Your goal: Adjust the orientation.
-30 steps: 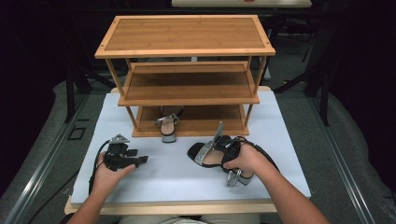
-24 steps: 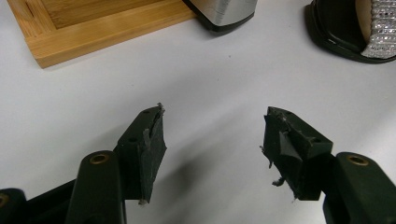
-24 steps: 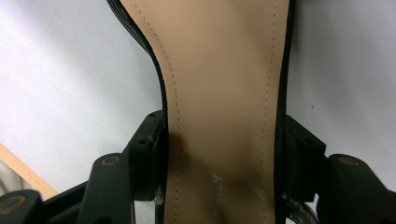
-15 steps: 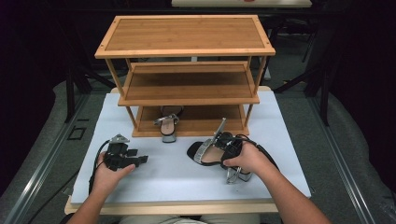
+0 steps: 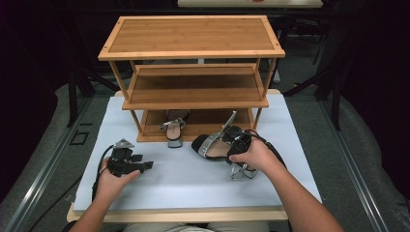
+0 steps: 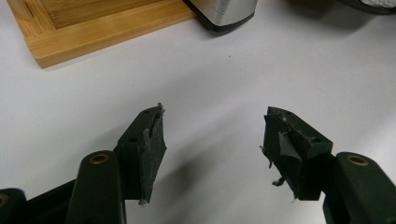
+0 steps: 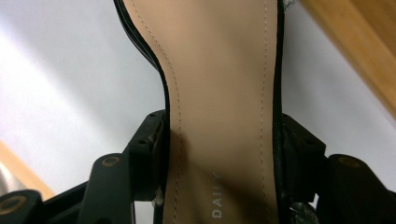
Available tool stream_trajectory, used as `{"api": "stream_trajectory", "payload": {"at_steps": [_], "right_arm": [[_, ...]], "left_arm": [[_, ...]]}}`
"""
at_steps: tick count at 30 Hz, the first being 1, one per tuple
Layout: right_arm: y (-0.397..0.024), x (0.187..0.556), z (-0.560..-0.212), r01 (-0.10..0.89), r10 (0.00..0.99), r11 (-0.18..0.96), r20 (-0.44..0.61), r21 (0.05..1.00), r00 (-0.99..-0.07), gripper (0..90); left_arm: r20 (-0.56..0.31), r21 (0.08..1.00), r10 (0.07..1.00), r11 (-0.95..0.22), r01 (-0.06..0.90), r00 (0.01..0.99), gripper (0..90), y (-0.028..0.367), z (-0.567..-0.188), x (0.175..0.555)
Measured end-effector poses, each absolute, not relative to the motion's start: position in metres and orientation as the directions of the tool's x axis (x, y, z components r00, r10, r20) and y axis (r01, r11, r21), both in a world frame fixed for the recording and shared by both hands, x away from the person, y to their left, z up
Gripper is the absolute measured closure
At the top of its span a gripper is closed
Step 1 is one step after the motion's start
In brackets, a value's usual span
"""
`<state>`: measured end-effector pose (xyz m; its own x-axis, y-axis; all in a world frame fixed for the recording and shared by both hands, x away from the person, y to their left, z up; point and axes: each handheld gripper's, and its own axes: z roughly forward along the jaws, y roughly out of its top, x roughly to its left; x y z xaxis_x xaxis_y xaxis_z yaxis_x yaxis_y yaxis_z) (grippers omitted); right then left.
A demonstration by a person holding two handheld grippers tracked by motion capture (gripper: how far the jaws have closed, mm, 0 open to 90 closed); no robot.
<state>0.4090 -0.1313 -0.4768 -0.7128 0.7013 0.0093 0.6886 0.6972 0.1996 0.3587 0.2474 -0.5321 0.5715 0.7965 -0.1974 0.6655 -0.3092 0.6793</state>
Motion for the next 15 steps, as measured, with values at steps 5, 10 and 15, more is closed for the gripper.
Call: {"api": "stream_trajectory", "payload": {"at_steps": [5,10,15], "right_arm": [[-0.129,0.424,-0.483,0.72,0.734,0.658,0.022,0.22,-0.678,41.8],[-0.125,0.434,-0.488,0.749,0.767,0.622,0.018,0.228,-0.642,41.7],[-0.124,0.443,-0.493,0.774,0.799,0.583,-0.003,0.247,-0.601,41.7]], "left_arm": [[-0.197,0.678,0.797,-0.31,0.666,0.571,38.2,0.247,-0.532,0.359],[-0.198,0.679,0.798,-0.308,0.667,0.569,38.2,0.248,-0.533,0.359],[-0.201,0.679,0.797,-0.305,0.667,0.569,38.2,0.248,-0.533,0.359]]}}
